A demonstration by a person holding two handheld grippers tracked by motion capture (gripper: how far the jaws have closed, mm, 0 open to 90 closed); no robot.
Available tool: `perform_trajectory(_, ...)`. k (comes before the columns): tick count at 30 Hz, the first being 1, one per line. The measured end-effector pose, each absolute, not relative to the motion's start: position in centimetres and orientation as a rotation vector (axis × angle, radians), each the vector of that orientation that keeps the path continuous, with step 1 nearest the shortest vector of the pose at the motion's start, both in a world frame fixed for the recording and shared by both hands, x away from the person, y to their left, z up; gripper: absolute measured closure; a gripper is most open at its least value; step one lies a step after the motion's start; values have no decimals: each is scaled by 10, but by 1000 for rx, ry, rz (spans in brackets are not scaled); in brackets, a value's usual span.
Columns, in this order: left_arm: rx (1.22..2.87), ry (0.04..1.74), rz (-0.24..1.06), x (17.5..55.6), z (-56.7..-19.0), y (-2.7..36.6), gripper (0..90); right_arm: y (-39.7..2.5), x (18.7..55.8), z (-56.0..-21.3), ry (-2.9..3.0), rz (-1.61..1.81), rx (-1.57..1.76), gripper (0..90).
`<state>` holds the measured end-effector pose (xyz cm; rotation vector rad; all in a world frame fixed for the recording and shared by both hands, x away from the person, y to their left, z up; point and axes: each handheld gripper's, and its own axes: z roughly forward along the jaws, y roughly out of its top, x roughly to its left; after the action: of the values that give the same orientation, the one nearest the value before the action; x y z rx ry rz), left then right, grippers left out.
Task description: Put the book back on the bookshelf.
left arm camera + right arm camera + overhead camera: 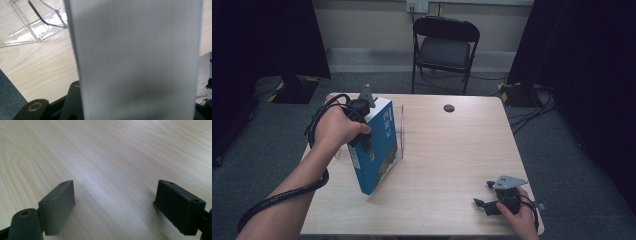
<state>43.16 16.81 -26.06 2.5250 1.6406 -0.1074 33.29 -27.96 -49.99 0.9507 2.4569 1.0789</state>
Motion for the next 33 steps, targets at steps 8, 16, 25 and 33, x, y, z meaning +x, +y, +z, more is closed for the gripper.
perform_trajectory(8, 2496, 1644, -102, 436, -258, 168, 620, -280, 333, -500, 2457, 1079, 953, 152)
perform_trajectory(16, 2472, 1682, -97, 444, -259, 166, 620, -280, 333, -500, 2458, 1078, 956, 152)
perform_trajectory(25, 2483, 1687, -94, 451, -258, 159, 621, -280, 333, -500, 2458, 1078, 956, 152)
perform_trajectory(33, 2458, 1703, -95, 457, -258, 157, 620, -280, 333, -500, 2457, 1078, 953, 152)
